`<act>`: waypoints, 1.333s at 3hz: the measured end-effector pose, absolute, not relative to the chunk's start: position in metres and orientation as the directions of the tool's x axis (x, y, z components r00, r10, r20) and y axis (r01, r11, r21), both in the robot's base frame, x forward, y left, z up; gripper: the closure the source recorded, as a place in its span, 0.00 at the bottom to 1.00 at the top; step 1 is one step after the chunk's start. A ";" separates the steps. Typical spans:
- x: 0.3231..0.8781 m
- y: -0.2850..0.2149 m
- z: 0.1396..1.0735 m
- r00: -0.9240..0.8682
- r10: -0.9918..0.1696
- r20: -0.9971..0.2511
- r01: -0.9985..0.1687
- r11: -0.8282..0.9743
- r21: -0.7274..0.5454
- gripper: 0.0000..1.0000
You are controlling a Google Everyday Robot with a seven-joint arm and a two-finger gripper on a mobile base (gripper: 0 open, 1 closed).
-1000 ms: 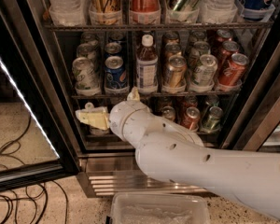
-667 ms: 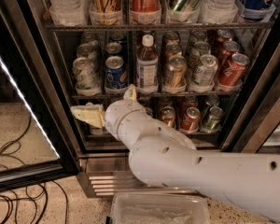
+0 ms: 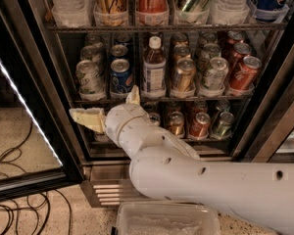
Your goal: Pick pepsi can from middle shelf of fridge
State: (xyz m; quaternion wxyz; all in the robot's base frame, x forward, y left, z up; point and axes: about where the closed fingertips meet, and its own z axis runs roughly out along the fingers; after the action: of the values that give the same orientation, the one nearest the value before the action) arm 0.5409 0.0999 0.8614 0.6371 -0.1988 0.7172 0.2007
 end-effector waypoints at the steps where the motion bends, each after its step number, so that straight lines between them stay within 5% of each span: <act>1: 0.546 0.101 0.862 -0.091 -0.018 -0.996 -0.521 0.853 0.032 0.00; 4: 0.561 0.084 0.859 -0.002 0.037 -0.999 -0.370 0.928 0.035 0.13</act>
Offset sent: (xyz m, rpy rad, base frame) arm 0.0188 -0.0079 -0.0035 0.0544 -0.0789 -0.1456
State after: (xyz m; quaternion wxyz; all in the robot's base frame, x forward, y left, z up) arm 0.5614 0.0839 0.8592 0.6959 -0.1204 0.6927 0.1462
